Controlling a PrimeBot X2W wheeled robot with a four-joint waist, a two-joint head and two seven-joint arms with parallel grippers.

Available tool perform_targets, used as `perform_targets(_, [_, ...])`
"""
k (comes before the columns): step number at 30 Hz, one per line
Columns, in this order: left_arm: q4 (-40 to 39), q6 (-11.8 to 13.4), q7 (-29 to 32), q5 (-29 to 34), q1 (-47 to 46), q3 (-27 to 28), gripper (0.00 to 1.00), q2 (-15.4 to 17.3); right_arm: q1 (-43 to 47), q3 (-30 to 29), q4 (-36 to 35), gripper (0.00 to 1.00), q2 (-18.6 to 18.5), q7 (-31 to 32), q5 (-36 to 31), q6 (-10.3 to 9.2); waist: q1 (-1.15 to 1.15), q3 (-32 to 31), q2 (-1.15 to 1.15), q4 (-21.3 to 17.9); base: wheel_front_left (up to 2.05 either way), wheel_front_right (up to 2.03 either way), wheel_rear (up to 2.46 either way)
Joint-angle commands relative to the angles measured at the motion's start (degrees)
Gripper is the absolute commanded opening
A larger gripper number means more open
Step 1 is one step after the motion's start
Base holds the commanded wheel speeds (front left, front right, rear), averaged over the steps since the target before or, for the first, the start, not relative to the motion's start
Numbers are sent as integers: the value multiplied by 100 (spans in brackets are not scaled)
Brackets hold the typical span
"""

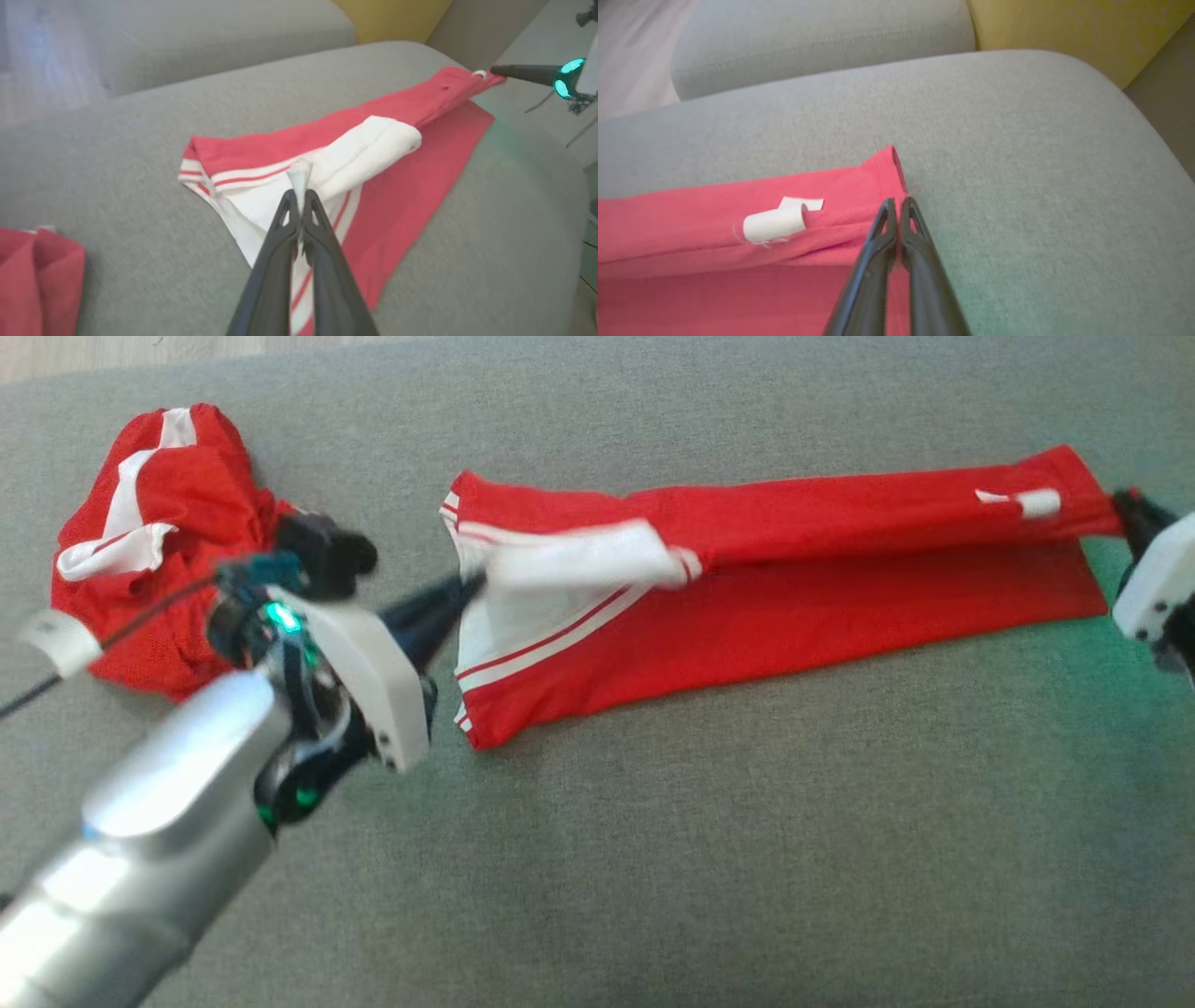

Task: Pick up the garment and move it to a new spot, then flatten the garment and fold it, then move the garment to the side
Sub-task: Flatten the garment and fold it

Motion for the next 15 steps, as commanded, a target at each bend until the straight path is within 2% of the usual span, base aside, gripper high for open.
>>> perform_targets(1, [-263,-30,136,-74,-121,173,0,293,88,121,-177,0,-214,89,75,-4,1,-5,-1,6,0,0,0])
perform_targets(7, [-711,-31,636,-391,131,-12,0,560,241,467,-282,0,-433,472,163,-4,1,-15,-1,-9,0,0,0])
perform_targets(13, [-914,-6,802,-378,201,-135,0,642,296,704,-292,0,-517,688,231,-4,1,-13,-1,-61,0,0,0])
perform_targets(14, [-916,-1,795,-358,215,-156,0,631,299,724,-271,40,-514,706,240,-4,1,-7,-1,-68,0,0,0])
perform_targets(15, [-907,11,769,-331,229,-172,0,610,296,733,-237,100,-514,710,244,-4,1,1,-1,-75,0,0,0])
